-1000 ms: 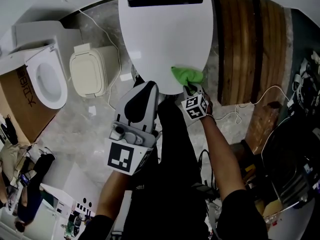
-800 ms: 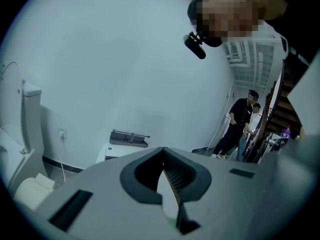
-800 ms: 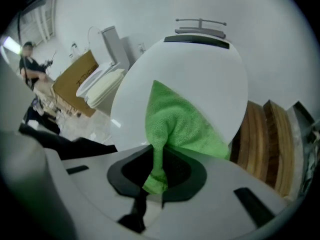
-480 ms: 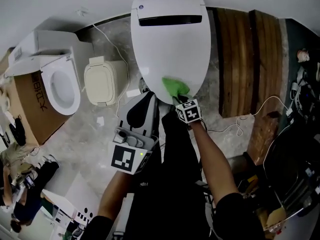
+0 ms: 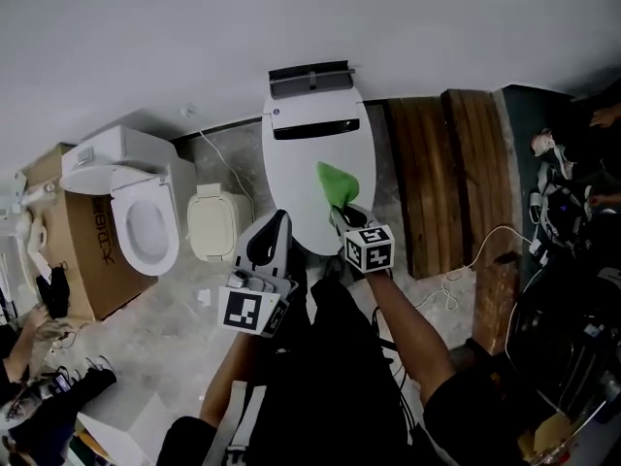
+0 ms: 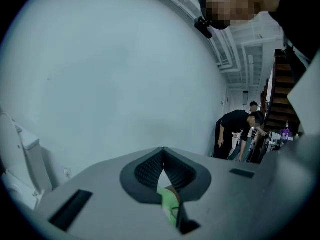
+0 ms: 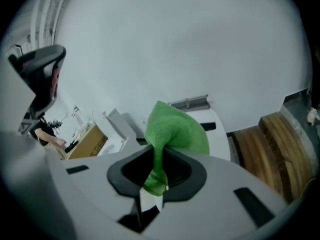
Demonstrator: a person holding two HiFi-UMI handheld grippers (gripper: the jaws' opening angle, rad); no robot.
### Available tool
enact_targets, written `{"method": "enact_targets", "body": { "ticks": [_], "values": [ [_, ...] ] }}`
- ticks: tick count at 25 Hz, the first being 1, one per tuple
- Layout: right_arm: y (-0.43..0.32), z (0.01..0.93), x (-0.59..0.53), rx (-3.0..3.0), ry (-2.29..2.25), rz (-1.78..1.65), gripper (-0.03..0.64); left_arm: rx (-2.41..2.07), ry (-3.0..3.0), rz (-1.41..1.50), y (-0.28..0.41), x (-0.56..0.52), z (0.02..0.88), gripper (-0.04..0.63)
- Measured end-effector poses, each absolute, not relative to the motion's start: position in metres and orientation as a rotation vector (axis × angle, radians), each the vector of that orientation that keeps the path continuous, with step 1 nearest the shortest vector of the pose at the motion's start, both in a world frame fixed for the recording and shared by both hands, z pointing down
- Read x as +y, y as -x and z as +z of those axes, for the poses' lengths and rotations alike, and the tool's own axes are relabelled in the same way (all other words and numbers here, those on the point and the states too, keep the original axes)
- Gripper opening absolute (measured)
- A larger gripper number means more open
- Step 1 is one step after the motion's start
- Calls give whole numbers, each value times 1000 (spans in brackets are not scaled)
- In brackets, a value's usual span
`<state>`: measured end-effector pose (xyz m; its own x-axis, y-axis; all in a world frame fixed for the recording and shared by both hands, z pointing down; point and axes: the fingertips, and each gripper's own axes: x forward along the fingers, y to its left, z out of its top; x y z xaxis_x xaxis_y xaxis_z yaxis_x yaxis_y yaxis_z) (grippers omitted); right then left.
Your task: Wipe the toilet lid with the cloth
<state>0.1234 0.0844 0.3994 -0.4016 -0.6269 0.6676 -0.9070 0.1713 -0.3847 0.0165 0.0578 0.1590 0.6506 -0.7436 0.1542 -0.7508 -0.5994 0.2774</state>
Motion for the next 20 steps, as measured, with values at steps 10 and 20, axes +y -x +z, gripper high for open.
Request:
{"method": "enact_targets", "body": {
  "ticks": [10,20],
  "values": [
    [-139,212,63,-2245,-1690,825,66,-1204,-2649,1,4,56,77,2],
    [-154,85,88,-2334,-1900,550,67,-1151,-2689,-15,14,59,43,3]
  ]
}}
